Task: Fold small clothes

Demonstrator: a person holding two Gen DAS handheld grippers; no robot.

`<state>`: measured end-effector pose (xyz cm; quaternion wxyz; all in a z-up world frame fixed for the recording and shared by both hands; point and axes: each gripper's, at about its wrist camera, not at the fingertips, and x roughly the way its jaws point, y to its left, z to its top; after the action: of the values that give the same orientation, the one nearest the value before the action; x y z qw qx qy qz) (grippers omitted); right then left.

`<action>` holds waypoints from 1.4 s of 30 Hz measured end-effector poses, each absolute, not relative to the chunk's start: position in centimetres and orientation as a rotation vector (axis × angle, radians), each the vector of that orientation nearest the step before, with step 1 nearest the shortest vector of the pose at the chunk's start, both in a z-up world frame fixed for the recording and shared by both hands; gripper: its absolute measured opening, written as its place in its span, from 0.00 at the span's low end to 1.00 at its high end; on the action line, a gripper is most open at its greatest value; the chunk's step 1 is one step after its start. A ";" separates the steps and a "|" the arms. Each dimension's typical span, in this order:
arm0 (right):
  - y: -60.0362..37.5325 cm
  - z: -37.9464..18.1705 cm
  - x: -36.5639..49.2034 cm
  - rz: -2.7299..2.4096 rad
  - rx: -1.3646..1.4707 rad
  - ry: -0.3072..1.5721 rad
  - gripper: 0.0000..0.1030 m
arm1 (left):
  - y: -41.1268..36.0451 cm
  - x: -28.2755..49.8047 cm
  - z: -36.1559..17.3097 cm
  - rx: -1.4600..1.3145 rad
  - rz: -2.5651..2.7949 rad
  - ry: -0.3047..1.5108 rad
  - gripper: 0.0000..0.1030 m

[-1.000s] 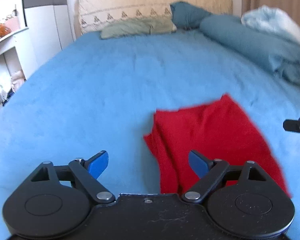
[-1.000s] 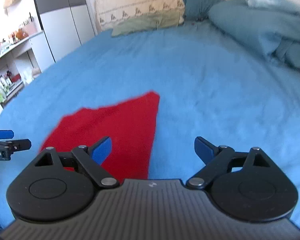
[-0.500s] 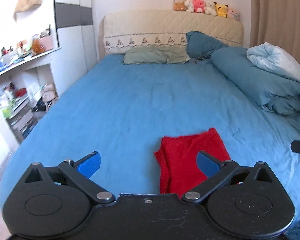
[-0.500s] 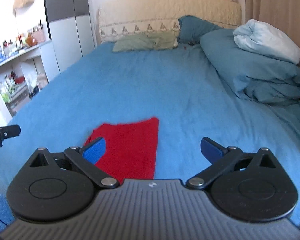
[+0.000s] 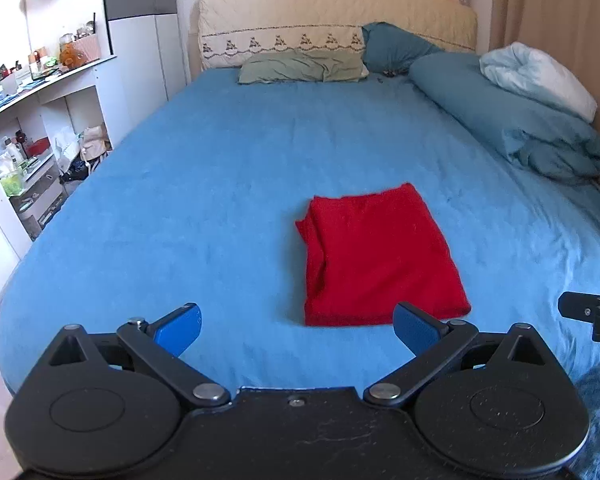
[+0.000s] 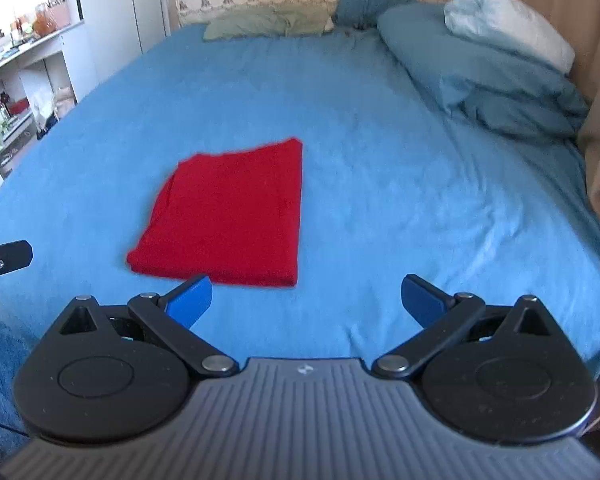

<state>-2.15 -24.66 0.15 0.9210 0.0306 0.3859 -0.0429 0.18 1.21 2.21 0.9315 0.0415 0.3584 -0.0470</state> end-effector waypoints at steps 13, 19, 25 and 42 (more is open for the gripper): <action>-25.0 -0.6 -2.7 -0.104 0.074 0.819 1.00 | 0.6 -0.1 2.1 0.095 -0.122 0.722 1.00; -25.1 -0.6 -2.8 -0.104 0.074 0.818 1.00 | 0.6 -0.4 2.2 0.114 -0.115 0.714 1.00; -24.8 -0.5 -2.9 -0.108 0.070 0.813 1.00 | 0.5 -0.5 2.4 0.121 -0.109 0.701 1.00; -24.7 -0.3 -3.1 -0.109 0.077 0.814 1.00 | 0.6 -0.8 2.5 0.123 -0.105 0.682 1.00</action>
<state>-3.08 -24.69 -0.34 0.9161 0.0374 0.3956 -0.0530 -0.80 0.60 2.46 0.9391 0.0604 0.3343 -0.0516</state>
